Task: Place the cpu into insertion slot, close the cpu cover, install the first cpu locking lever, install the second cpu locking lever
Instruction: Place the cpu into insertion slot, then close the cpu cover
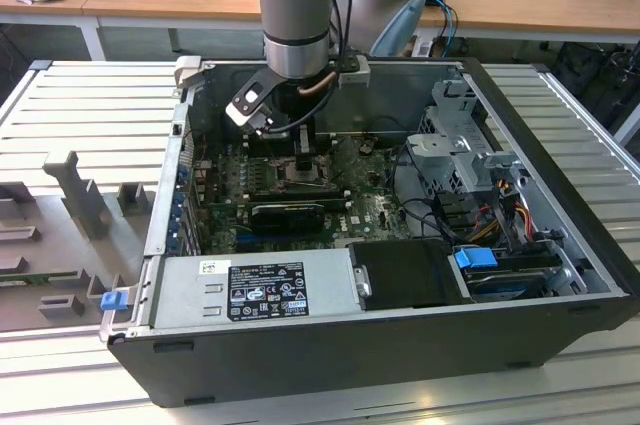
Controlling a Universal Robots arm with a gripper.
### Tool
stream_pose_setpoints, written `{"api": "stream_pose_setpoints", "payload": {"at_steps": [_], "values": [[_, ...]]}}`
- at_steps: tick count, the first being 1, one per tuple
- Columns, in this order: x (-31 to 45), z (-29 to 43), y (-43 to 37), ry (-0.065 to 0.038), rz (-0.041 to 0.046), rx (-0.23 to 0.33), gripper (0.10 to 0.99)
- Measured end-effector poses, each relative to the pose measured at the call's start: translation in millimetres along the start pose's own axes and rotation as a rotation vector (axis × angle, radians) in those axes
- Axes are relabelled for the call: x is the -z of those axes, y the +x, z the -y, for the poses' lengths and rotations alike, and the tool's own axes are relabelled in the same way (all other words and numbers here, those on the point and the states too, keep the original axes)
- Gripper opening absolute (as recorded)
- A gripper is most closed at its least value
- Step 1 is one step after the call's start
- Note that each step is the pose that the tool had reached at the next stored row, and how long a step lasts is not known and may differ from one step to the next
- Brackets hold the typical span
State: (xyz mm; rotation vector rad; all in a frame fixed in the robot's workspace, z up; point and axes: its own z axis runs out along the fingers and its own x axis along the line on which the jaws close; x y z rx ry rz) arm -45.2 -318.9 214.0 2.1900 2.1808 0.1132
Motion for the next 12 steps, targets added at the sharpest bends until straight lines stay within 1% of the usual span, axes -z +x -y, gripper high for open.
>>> {"api": "stream_pose_setpoints", "payload": {"at_steps": [3,11,12], "values": [[2.2,-0.2,0.0,0.0,0.0,0.0,0.106],[5.2,-0.5,0.1,0.0,-0.0001,-0.001,0.106],[5.3,-2.1,0.1,0.001,-0.0018,-0.001,0.106]]}}
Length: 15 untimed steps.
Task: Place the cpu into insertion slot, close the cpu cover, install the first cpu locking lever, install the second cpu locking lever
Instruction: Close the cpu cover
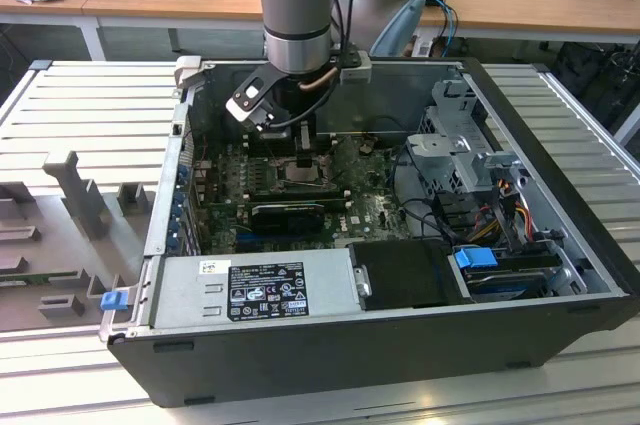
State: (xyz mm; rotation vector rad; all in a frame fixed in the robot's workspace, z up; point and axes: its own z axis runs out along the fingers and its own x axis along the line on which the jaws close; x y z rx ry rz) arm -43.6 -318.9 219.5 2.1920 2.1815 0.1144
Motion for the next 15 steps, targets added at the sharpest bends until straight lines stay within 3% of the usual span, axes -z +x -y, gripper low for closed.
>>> {"api": "stream_pose_setpoints", "payload": {"at_steps": [9,12,15], "values": [[0.0,-4.4,-0.8,0.005,-0.0012,-0.001,0.106],[4.2,-4.8,-0.7,0.005,-0.0014,-0.001,0.106],[12.9,-5.5,-0.3,0.005,-0.0009,-0.001,0.106]]}}
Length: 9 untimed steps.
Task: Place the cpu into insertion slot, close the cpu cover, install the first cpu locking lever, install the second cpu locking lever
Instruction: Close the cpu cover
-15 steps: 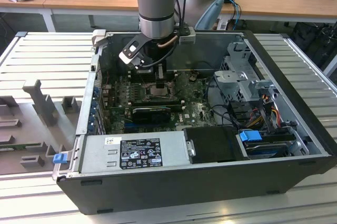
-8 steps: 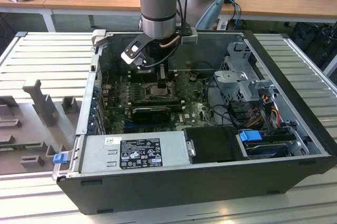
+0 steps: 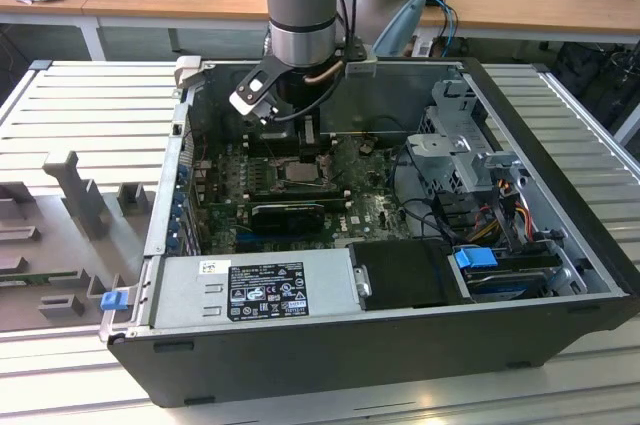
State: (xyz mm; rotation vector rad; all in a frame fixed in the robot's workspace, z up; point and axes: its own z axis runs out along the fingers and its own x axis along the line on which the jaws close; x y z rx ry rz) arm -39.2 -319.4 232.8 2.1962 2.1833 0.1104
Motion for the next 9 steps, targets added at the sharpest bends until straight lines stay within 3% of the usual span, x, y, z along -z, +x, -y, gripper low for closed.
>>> {"api": "stream_pose_setpoints", "payload": {"at_steps": [4,6,9], "values": [[5.9,-2.1,0.4,0.0,0.0002,0.0,0.106],[5.8,-10.4,0.2,0.0,0.0006,0.0,0.106],[20.2,-12.3,0.6,0.0,0.0005,0.0,0.106]]}}
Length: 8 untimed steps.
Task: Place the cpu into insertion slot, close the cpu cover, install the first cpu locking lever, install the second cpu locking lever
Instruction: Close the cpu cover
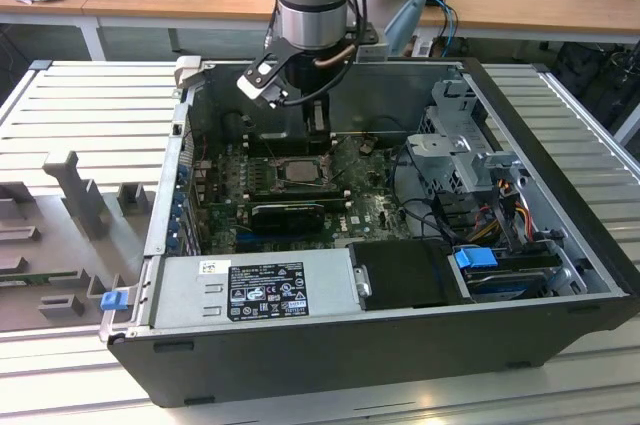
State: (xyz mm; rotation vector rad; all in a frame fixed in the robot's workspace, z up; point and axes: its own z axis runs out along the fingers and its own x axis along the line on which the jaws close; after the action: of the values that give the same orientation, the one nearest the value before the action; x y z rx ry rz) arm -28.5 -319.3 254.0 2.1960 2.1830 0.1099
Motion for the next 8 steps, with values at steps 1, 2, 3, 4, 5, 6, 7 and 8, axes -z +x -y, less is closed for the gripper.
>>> {"api": "stream_pose_setpoints", "payload": {"at_steps": [1,2,3,4,5,6,7,8], "values": [[2.1,-0.3,0.0,0.0,0.0001,0.0,0.106],[3.4,-0.7,0.0,0.0,-0.0001,0.0,0.106],[3.5,-1.0,0.0,0.0,-0.0039,0.0,0.106],[3.5,-1.2,0.1,0.0,-0.0204,-0.002,0.106],[3.5,-1.5,0.1,0.0,-0.0367,-0.003,0.106],[3.8,-2.4,0.1,0.0,-0.0577,-0.005,0.106],[5.2,-3.4,0.1,0.001,-0.0583,-0.005,0.106],[6.5,-4.2,0.1,0.002,-0.0584,-0.005,0.106]]}}
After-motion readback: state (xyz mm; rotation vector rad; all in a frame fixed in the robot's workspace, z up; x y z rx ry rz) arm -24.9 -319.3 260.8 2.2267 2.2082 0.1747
